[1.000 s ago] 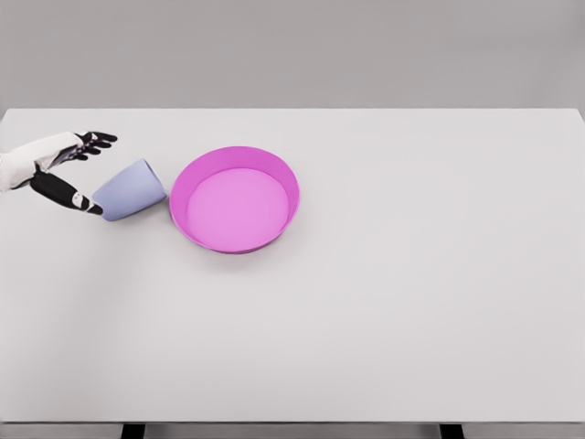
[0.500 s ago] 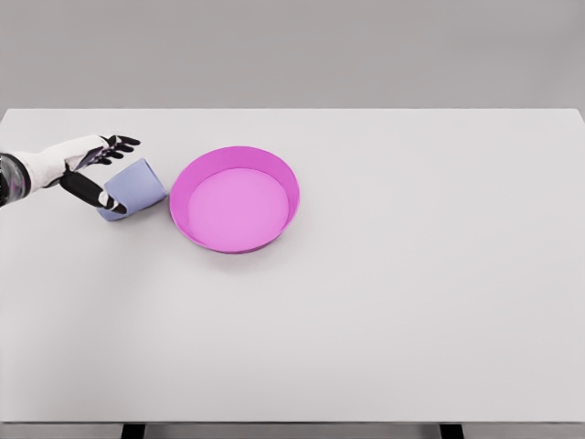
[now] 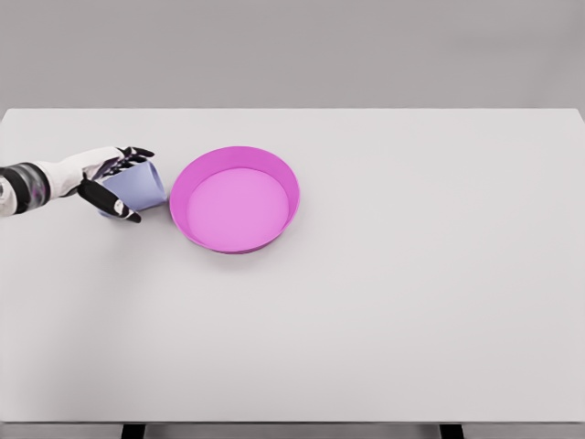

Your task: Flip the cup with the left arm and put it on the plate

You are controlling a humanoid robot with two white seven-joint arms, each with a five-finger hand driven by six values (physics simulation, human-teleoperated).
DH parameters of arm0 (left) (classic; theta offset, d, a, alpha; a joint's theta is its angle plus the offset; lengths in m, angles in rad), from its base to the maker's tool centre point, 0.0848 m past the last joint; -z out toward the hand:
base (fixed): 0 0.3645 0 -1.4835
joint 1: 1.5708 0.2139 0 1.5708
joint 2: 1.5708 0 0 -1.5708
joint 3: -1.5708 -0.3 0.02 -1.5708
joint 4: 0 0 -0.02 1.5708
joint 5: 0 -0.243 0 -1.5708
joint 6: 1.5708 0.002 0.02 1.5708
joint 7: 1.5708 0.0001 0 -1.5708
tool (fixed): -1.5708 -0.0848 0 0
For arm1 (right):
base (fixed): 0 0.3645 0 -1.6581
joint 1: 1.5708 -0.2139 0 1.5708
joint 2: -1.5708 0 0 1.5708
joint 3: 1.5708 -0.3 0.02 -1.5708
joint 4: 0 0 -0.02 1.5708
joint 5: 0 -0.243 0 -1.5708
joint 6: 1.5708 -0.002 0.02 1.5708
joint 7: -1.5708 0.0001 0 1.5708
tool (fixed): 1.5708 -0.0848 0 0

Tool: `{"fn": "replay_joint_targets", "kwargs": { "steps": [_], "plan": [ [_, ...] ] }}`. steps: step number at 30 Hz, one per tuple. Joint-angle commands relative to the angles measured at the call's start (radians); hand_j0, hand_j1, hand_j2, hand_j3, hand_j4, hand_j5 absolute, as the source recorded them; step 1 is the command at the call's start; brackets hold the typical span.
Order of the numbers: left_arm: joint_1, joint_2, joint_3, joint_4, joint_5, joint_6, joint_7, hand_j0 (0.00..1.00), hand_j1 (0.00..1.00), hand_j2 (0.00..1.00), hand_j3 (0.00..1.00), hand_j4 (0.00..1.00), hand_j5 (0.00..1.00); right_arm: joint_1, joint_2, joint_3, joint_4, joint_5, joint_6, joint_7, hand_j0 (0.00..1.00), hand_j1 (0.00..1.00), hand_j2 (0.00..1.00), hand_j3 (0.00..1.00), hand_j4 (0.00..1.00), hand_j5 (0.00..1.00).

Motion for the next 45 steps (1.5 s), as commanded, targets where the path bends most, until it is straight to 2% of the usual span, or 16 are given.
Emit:
{"fn": "replay_joint_targets", "kwargs": {
  "steps": [1,4,6,9,11,21,28,33,39,45],
  "plan": [
    [0.000,-0.008,0.000,0.011,0.001,-0.002,0.000,1.00,1.00,1.00,1.00,1.00,1.00,0.000,0.000,0.000,0.000,0.000,0.000,0.000,1.00,1.00,1.00,1.00,1.00,1.00],
    [0.000,-0.008,0.000,0.029,0.001,0.000,0.002,1.00,1.00,1.00,1.00,1.00,1.00,0.000,0.000,0.000,0.000,0.000,0.000,0.000,1.00,1.00,1.00,1.00,1.00,1.00],
    [-0.002,-0.008,0.000,0.037,-0.001,-0.002,0.002,0.90,0.90,0.90,0.90,0.90,0.90,0.000,0.000,0.000,0.000,0.000,0.000,0.000,1.00,1.00,1.00,1.00,1.00,1.00],
    [0.000,-0.008,0.002,0.044,-0.001,-0.002,0.003,0.88,0.88,0.88,0.88,0.88,0.88,0.000,0.000,0.000,0.000,0.000,0.000,0.000,1.00,1.00,1.00,1.00,1.00,1.00],
    [0.000,-0.007,0.002,0.047,-0.001,-0.002,0.003,0.83,0.83,0.83,0.83,0.83,0.83,0.000,0.000,0.000,0.000,0.000,0.000,0.000,1.00,1.00,1.00,1.00,1.00,1.00],
    [-0.002,-0.009,0.003,0.049,-0.001,-0.002,0.003,0.81,0.81,0.81,0.81,0.81,0.81,0.000,0.000,0.000,0.000,0.000,0.000,0.000,1.00,1.00,1.00,1.00,1.00,1.00],
    [-0.003,-0.012,0.020,0.049,0.010,-0.005,0.005,0.76,0.76,0.76,0.76,0.76,0.76,0.000,0.000,0.000,0.000,0.000,0.000,0.000,1.00,1.00,1.00,1.00,1.00,1.00],
    [0.009,-0.070,0.103,0.046,0.015,-0.008,0.003,0.76,0.76,0.76,0.76,0.76,0.76,0.000,0.000,0.000,0.000,0.000,0.000,0.000,1.00,1.00,1.00,1.00,1.00,1.00],
    [0.017,-0.119,0.152,0.049,0.016,-0.012,0.003,0.77,0.77,0.77,0.77,0.77,0.77,0.000,0.000,0.000,0.000,0.000,0.000,0.000,1.00,1.00,1.00,1.00,1.00,1.00],
    [0.025,-0.121,0.182,0.060,0.042,-0.014,0.005,0.77,0.77,0.77,0.77,0.77,0.77,0.000,0.000,0.000,0.000,0.000,0.000,0.000,1.00,1.00,1.00,1.00,1.00,1.00]
  ]
}}
